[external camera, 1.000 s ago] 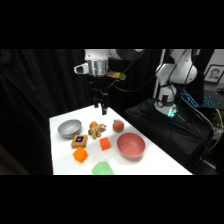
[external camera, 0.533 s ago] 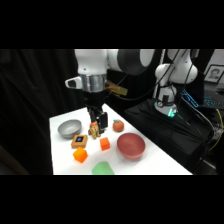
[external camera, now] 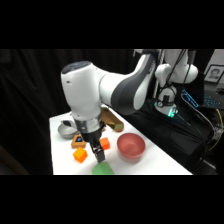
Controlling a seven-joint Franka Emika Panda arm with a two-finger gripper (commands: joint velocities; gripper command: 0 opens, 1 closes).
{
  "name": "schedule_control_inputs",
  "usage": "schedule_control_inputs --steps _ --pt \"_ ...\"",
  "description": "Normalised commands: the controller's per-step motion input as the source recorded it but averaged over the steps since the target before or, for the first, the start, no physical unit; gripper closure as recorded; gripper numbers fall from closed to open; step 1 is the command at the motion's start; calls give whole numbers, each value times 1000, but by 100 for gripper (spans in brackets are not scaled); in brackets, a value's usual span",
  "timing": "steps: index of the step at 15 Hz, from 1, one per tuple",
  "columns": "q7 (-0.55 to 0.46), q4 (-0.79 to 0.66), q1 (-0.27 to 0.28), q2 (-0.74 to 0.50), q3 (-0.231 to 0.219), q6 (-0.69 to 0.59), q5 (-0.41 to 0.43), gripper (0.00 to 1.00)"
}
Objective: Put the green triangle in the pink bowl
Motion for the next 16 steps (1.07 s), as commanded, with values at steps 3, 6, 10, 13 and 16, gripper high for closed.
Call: schedule_control_inputs --steps 3,6,10,13,16 --pt "248 258 159 281 -84 163 14 0" --pt "219 39 142 122 -107 224 27 0" --pt "140 22 91 144 -119 229 34 0" --pt "80 23 67 153 -80 223 71 0" --pt "57 34 81 120 -59 202 84 0"
